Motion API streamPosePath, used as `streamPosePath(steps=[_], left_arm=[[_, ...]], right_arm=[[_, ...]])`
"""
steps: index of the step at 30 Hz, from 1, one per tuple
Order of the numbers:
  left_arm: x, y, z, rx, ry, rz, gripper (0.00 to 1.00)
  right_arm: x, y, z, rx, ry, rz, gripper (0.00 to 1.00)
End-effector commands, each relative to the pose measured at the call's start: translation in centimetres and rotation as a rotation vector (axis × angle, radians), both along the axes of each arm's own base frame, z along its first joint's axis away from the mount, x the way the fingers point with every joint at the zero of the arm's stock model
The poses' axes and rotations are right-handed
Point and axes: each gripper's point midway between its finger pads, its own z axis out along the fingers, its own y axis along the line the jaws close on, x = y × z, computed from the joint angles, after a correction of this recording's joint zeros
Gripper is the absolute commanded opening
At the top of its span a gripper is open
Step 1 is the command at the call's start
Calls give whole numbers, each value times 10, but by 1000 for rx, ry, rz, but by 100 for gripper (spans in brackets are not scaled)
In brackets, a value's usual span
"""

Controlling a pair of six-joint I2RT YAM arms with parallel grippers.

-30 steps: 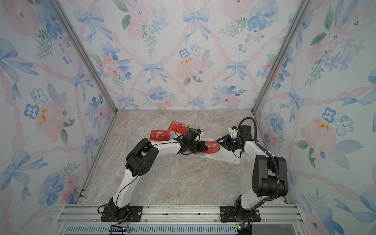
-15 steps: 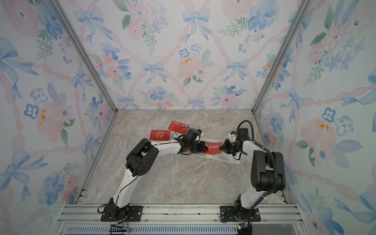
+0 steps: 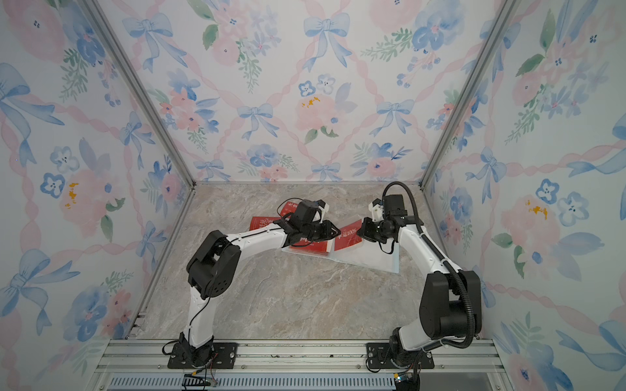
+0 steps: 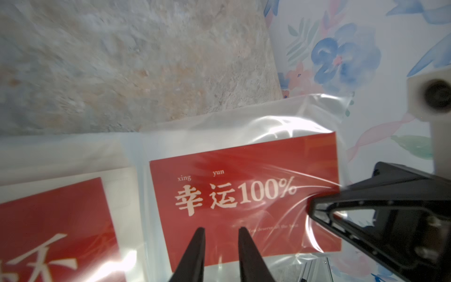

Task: Place the photos into the photo albums
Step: Turn the page of the photo album at the center of the board.

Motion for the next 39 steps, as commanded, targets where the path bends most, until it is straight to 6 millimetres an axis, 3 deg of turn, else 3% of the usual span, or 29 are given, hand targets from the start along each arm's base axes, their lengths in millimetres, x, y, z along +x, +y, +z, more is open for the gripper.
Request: streamPosePath(steps=[1, 10, 17, 21, 25, 31, 34, 37, 39], left_arm=[[3, 33, 11, 20, -20, 56, 28], [0, 118, 23, 50, -42, 192, 28], [-11, 183, 31, 45, -50, 302, 29], [-20, 214, 32, 39, -54, 359, 29], [-29, 231, 31, 38, -59, 389, 29], [-30, 232, 17, 58, -33, 378, 29], [-25, 233, 10, 78, -28, 376, 30], [-16, 240, 0, 102, -18, 389, 42], [-5, 246, -5, 117, -15, 398, 43]], right_arm=[[-5, 19, -1, -83, 46, 48, 5], [16, 108, 13, -153, 9, 166, 8], [44, 184, 17, -129, -40, 254, 20], [52, 212, 18, -116, -41, 294, 27], [55, 215, 31, -78, -64, 289, 31], [47, 194, 37, -60, -74, 259, 31], [40, 177, 34, -51, -74, 238, 31], [32, 163, 25, -52, -48, 230, 32], [27, 158, 21, -60, -36, 233, 32]])
